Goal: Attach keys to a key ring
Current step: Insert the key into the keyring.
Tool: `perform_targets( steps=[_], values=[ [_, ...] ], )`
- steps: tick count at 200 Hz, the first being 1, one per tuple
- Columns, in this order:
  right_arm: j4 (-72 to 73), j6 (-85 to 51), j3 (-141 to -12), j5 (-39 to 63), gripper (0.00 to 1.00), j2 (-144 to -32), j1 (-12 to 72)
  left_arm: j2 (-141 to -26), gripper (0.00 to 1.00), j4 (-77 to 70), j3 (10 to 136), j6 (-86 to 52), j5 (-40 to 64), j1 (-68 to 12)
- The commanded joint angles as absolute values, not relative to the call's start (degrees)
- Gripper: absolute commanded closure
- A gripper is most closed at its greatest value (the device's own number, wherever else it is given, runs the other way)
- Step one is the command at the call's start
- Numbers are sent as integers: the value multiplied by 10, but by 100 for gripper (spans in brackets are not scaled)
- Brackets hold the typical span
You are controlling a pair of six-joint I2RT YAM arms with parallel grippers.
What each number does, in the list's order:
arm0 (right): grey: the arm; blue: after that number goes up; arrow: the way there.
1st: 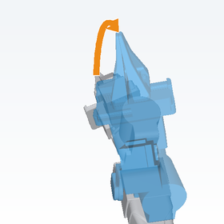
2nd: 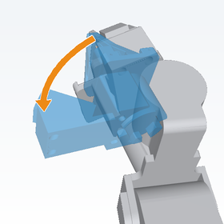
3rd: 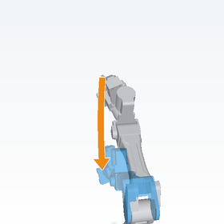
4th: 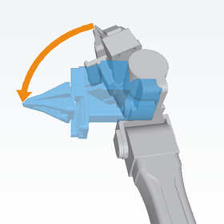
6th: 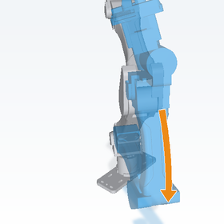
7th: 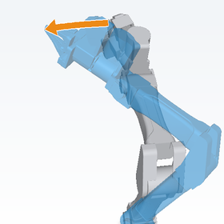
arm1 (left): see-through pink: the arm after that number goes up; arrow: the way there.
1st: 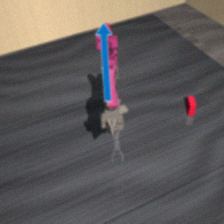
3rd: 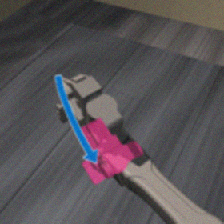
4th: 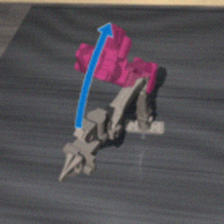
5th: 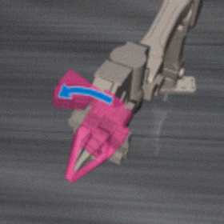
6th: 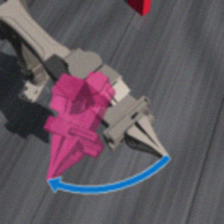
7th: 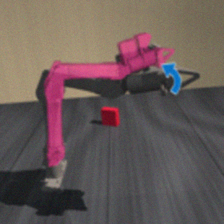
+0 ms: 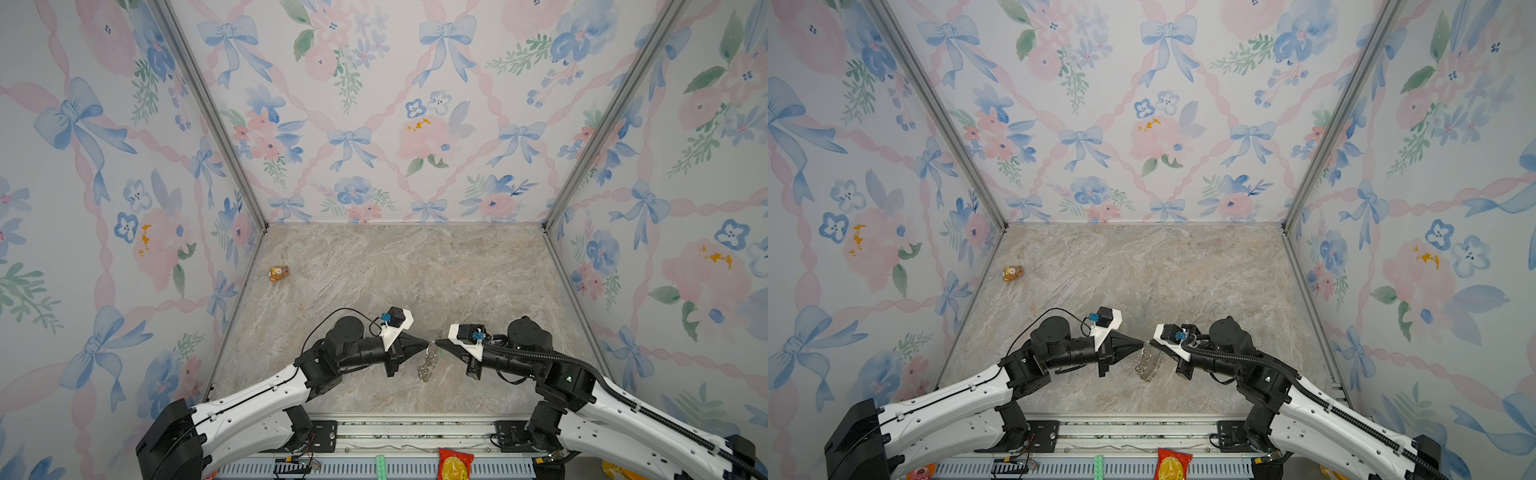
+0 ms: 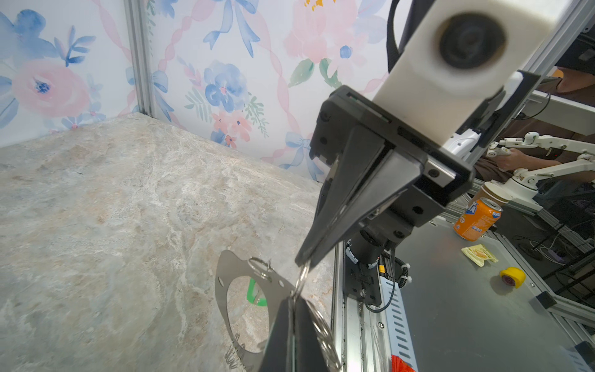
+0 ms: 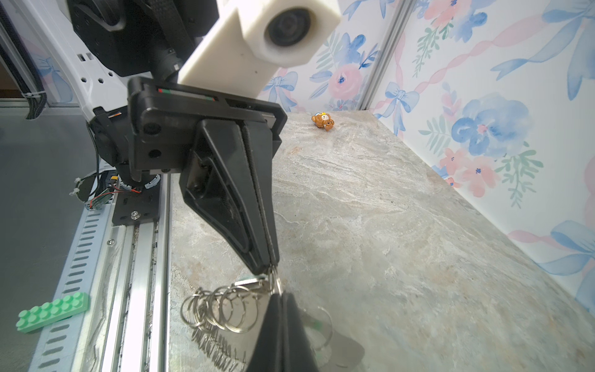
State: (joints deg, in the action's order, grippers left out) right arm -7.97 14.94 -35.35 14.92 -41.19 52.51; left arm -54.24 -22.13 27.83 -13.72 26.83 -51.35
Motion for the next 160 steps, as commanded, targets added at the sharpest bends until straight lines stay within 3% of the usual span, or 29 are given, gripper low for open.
perform_targets(
  steps=[1,51,91,160],
  values=[
    [-80,141,-375,173,100,-420,520,-534,100,-235,275,-136,266,-519],
    [-101,139,-387,197,100,-441,519,-526,100,-246,264,-120,248,-529],
    [-114,134,-395,212,93,-467,520,-519,100,-257,257,-113,242,-537],
    [-129,134,-408,184,92,-493,520,-523,100,-258,256,-107,245,-545]
  ],
)
